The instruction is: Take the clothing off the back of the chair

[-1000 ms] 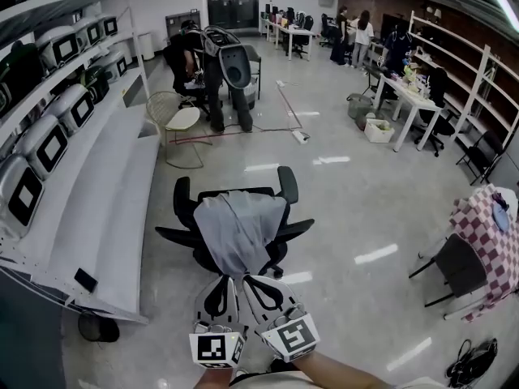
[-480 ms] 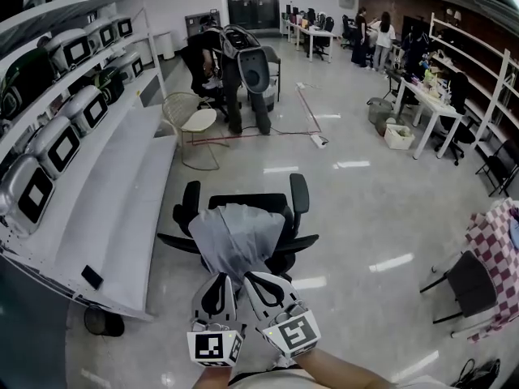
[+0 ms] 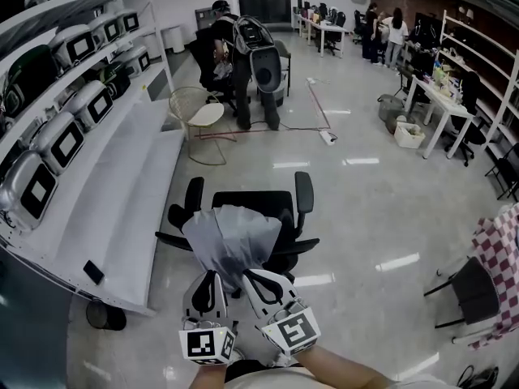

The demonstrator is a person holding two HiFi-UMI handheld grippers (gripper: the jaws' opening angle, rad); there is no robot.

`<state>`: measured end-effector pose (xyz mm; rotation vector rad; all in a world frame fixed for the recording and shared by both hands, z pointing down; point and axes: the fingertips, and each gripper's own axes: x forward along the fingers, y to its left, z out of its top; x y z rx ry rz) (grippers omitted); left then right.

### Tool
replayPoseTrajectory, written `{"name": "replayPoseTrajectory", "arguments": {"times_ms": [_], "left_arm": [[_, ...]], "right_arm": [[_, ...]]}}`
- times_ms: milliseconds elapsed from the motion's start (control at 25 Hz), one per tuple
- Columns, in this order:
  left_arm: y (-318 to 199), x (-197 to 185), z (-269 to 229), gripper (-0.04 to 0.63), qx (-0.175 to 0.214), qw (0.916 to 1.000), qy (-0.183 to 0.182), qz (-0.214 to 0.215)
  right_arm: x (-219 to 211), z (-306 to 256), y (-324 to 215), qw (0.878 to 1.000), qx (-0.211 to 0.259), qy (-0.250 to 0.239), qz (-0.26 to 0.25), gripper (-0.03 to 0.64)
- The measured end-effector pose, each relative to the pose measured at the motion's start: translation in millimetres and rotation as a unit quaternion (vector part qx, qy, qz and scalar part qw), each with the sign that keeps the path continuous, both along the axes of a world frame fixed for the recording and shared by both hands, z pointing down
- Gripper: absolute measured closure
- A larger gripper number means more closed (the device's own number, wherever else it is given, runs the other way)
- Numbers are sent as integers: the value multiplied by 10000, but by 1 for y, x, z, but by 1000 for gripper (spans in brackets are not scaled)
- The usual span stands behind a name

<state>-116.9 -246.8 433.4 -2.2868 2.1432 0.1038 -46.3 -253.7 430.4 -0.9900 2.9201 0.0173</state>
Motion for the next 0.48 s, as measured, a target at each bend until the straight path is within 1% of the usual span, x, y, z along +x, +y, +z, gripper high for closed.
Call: {"name": "replayPoseTrajectory", "arguments": {"times_ms": [120,320,480], "left_arm": [[-7,-2,-1,588,32,10000,46,72],[-15,-6,0,551,97,9994,129,294],[-22,-12,-1,488,60,9989,193,420]], "right_arm": [[0,0,-4,9999,-26,65,113,600],[7,-3,-14,9984,0,70,567,598],[7,-1,-20,9968,-52,136,784,595]]}}
